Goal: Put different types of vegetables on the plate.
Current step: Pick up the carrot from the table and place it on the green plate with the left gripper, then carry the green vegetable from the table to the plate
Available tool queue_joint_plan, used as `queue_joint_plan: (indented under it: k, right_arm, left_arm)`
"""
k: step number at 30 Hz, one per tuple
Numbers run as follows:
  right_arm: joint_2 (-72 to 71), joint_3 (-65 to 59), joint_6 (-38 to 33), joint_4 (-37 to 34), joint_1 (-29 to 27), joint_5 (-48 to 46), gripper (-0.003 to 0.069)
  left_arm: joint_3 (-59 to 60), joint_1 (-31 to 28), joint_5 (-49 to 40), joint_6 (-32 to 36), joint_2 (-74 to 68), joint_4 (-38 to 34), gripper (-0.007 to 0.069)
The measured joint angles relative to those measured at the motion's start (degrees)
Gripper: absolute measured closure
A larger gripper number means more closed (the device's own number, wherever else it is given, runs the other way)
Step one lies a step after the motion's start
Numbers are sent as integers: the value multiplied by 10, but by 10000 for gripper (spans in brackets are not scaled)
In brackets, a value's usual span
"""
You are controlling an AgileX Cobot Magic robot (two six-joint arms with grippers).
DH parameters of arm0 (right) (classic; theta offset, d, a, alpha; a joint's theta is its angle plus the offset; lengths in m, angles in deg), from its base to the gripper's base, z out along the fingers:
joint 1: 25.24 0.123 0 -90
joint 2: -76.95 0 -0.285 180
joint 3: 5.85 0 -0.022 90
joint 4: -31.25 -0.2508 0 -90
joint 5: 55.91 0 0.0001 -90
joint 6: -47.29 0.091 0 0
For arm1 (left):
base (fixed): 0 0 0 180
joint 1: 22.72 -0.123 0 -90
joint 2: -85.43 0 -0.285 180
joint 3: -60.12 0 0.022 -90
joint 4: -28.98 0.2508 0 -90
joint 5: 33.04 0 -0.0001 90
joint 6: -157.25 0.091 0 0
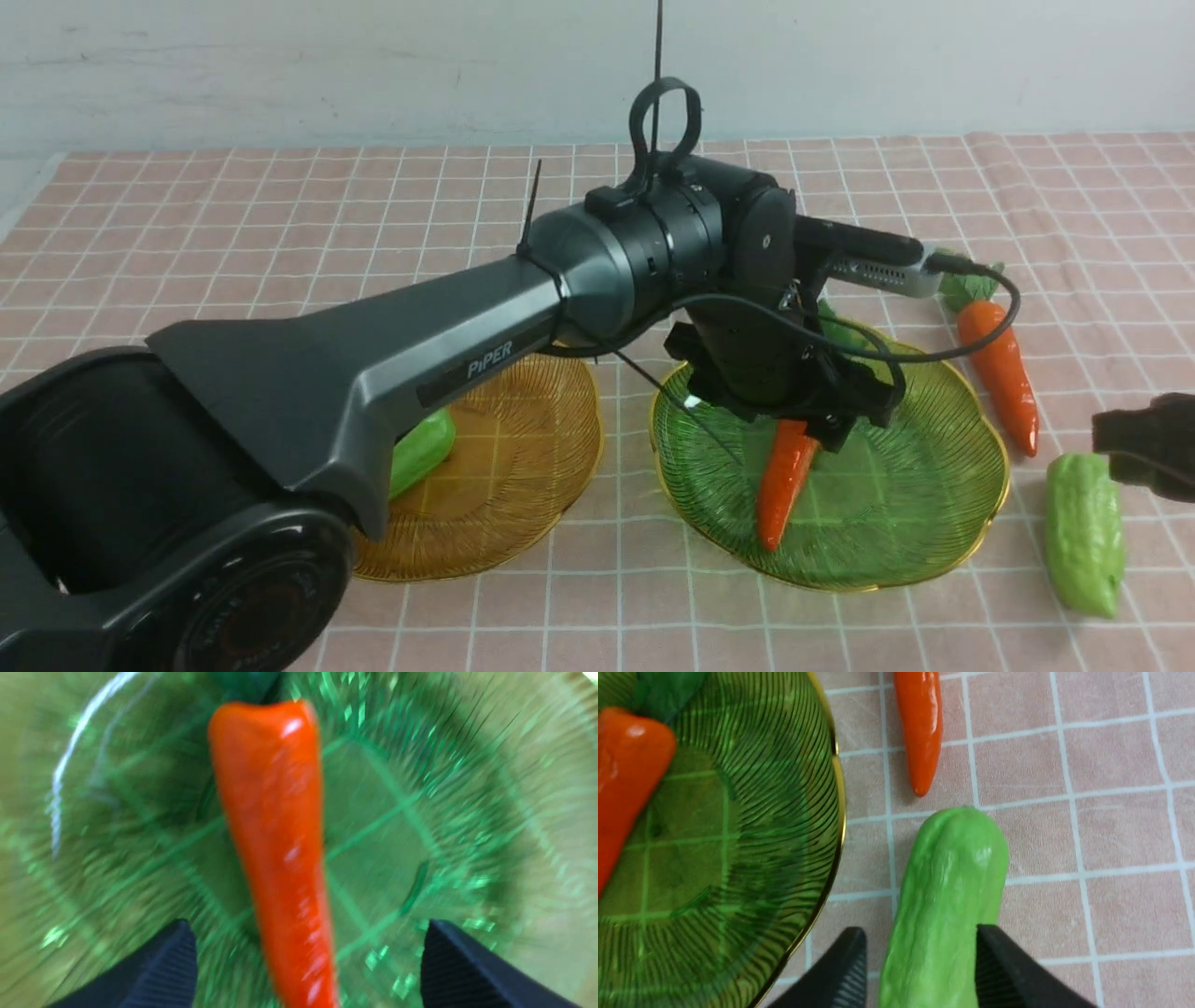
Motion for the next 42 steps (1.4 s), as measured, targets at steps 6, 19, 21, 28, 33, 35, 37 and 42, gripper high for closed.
queue_joint_plan:
  k: [6,19,21,28,33,35,37,42]
  right_arm:
    - [102,0,2,16,-1,64,89]
    - [192,29,27,21,-1,55,267]
    - [175,42,29,23,-1,31,256]
    - [75,118,5,-114,58,-38,256]
    - [95,174,-44,-207,162,-31,256]
    - [115,198,-55,-229,200,-23,256]
    - [144,228,-63,-245,240,-15,256]
    - [229,307,-68,-257,303,-10,256]
  left_arm:
    - [0,-27,-95,0,37,33,158]
    - [-2,-93,-188,0,193,194,625]
    - [1,-107,-190,0,217,209,628]
    - [106,-173,-192,-23,360,227,628]
    - [241,-200,-166,-38,463,228,628]
    - [281,-202,-153,-41,495,228,628]
    - [335,-202,-137,-43,538,227,628]
    - [414,-202,-126,-56,614,224,628]
